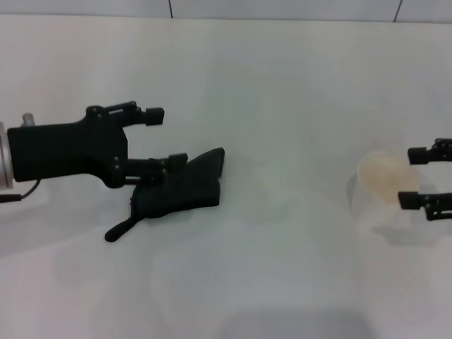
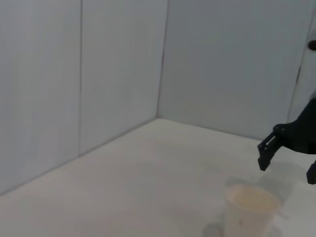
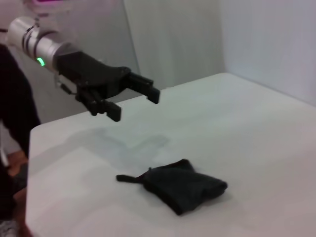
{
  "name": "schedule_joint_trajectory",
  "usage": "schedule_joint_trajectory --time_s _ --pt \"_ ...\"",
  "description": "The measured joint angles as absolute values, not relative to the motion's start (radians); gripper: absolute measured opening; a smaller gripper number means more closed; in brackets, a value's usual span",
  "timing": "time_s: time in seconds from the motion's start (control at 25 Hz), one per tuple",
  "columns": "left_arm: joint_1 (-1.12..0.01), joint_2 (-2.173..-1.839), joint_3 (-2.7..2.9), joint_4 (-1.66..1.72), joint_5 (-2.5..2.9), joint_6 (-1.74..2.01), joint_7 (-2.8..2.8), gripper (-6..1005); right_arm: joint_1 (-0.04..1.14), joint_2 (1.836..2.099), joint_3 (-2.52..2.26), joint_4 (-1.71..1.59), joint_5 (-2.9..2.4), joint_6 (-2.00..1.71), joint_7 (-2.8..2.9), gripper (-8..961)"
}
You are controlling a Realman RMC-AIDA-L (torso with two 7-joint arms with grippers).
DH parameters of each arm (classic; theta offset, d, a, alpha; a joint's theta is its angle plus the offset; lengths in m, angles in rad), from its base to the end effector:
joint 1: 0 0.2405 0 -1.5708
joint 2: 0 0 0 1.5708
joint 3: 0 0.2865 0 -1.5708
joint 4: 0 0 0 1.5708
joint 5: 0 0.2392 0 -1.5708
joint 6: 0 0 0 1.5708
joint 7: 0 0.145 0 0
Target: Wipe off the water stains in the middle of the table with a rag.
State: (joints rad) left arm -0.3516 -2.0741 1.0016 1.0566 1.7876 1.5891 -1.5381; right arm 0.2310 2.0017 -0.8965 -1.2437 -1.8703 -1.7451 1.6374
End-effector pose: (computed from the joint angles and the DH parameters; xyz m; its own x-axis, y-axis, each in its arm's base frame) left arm -0.2646 0.3494 0.0186 0.8546 0.2148 0.4727 0.3293 -0.9281 -0.1736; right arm 0.3009 0.3101 0.0859 0.8901 -0.2813 -0.3585 -0.3752 -0.8989 -0.2264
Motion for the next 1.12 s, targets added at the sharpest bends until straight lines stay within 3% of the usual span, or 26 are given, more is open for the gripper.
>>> schedule_joint_trajectory --time_s 1.12 --pt "-0.36 -2.075 1.008 1.017 1.805 1.63 -1.545 894 0.238 2.003 -0.945 -1.251 -1.876 -1.753 1.644 793"
